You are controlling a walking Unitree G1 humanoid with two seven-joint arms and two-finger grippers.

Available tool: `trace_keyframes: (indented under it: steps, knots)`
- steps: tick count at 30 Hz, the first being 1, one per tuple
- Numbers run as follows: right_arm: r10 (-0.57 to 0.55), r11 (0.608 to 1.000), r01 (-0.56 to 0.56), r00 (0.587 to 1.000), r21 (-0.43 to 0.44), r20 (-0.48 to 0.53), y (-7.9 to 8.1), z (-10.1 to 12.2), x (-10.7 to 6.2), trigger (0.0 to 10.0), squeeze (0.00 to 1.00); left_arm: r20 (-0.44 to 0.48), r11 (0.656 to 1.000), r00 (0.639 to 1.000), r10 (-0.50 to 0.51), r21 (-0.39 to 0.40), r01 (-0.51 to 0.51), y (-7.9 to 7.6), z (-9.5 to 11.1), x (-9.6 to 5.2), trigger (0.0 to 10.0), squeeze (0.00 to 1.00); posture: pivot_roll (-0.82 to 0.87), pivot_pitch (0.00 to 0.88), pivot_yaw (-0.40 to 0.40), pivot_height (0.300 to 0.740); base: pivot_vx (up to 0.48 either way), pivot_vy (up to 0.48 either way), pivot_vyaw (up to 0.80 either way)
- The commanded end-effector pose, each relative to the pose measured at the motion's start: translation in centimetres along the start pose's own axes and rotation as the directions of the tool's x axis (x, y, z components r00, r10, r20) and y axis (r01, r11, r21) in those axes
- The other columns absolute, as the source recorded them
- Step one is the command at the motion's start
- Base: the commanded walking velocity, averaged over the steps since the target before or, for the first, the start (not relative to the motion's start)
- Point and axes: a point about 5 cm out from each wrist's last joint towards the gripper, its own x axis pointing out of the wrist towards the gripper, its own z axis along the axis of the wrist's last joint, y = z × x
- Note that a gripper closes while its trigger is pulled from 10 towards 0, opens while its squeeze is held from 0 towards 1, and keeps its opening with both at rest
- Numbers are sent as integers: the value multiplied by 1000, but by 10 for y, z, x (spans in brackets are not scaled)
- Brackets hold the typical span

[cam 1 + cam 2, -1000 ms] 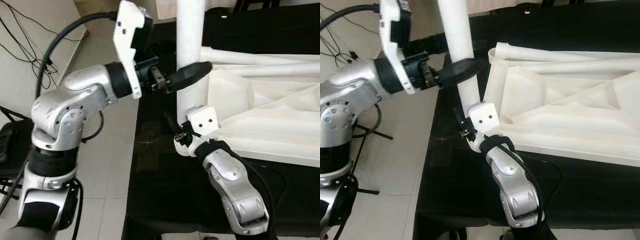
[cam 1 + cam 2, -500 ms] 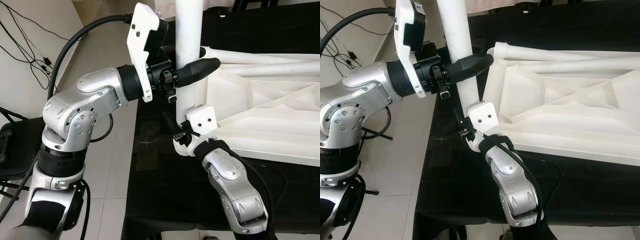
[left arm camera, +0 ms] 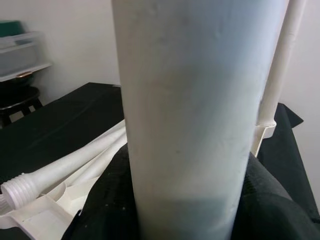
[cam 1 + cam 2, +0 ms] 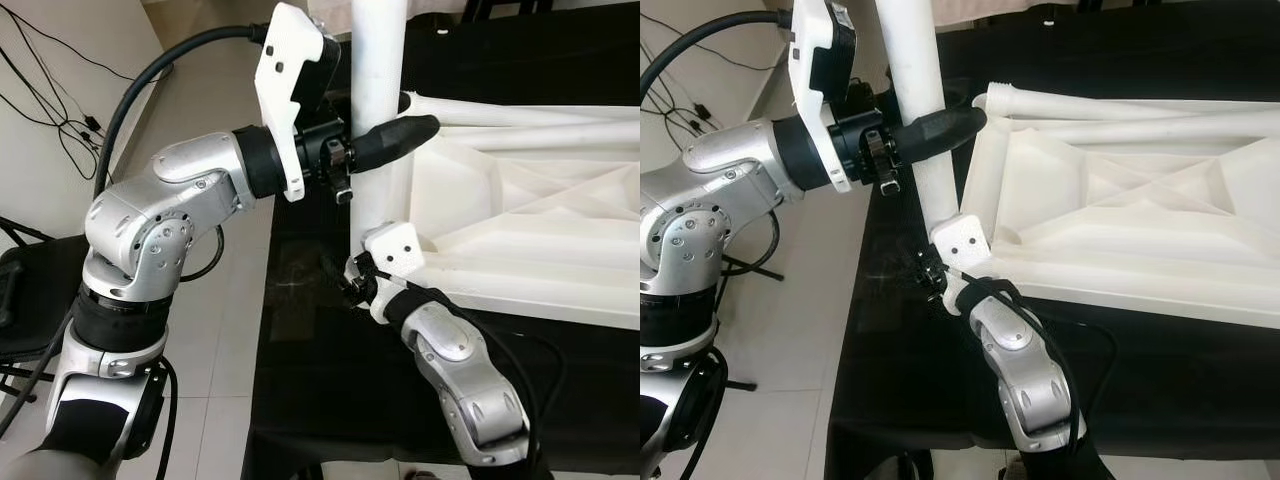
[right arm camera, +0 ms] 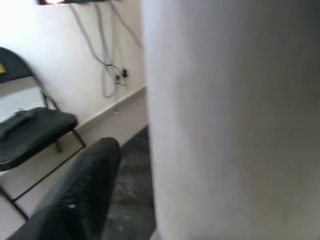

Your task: Building children table

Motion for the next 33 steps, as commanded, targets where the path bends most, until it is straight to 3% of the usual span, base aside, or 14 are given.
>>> trace_keyframes:
  steps: [1, 5, 6, 8, 9, 10, 12, 18, 19, 20, 21, 25, 29, 33]
  knots:
    - [121, 993, -121, 992, 14, 30, 4, 8, 7, 10000, 1000, -71, 1000, 997, 30, -2, -31, 3, -14, 0, 0, 0, 27, 222, 139, 740, 0, 0, 0]
    - [248, 968, -246, 967, -45, 48, -1, 19, 11, 10000, 1000, -68, 1000, 997, 30, -4, -31, 4, -14, 1, 0, 0, 24, 222, 139, 740, 0, 0, 0]
    - [401, 912, -396, 916, -108, 32, -7, 27, 14, 10000, 0, -64, 1000, 998, 29, -6, -29, 4, -14, 1, 0, 0, 18, 222, 142, 740, 0, 0, 0]
    - [488, 861, -480, 873, -167, 5, -16, 32, 16, 10000, 0, -61, 1000, 998, 27, -7, -27, 4, -14, 2, 0, 0, 18, 222, 142, 740, 0, 0, 0]
    - [488, 861, -480, 873, -167, 5, -16, 32, 16, 10000, 0, -61, 1000, 998, 27, -7, -27, 4, -14, 2, 0, 0, 18, 222, 142, 740, 0, 0, 0]
    - [525, 830, -520, 851, -204, -33, -27, 36, 23, 10000, 0, -57, 1000, 998, 24, -10, -24, 3, -14, 3, 0, 0, 18, 222, 142, 740, 0, 0, 0]
    - [539, 819, -537, 841, -203, -46, -31, 37, 26, 10000, 0, -55, 1000, 998, 24, -11, -24, 3, -15, 3, 0, 0, 14, 222, 140, 740, 0, 0, 0]
    - [645, 742, -646, 761, -179, -68, -38, 48, 38, 10000, 0, -45, 1000, 999, 23, -17, -23, 3, -15, 5, 0, 0, 10, 225, 136, 740, 0, 0, 0]
    - [680, 714, -681, 730, -165, -71, -37, 50, 40, 2667, 0, -42, 1000, 999, 23, -18, -24, 3, -14, 6, 0, 0, 9, 228, 134, 740, 0, 0, 0]
    - [680, 714, -681, 730, -165, -71, -37, 50, 40, 2667, 0, -42, 1000, 999, 23, -18, -24, 3, -14, 6, 0, 0, 9, 228, 134, 740, 0, 0, 0]
    - [703, 693, -705, 707, -148, -74, -36, 52, 41, 0, 0, -40, 1000, 999, 23, -19, -24, 3, -14, 6, 0, 0, 7, 228, 134, 740, 0, 0, 0]
    - [760, 630, -764, 643, -136, -94, -38, 53, 44, 0, 0, -31, 1000, 999, 19, -22, -19, 2, -12, 7, 0, 0, 4, 232, 135, 740, 0, 0, 0]
    - [770, 615, -777, 629, -134, -108, -40, 50, 45, 0, 0, -27, 1000, 1000, 15, -21, -15, 2, -10, 8, 0, 0, 2, 233, 136, 740, 0, 0, 0]
    - [763, 625, -771, 637, -126, -114, -42, 47, 45, 0, 0, -26, 1000, 1000, 12, -20, -13, 5, -8, 4, 0, 0, 1, 235, 138, 740, 0, 0, 0]
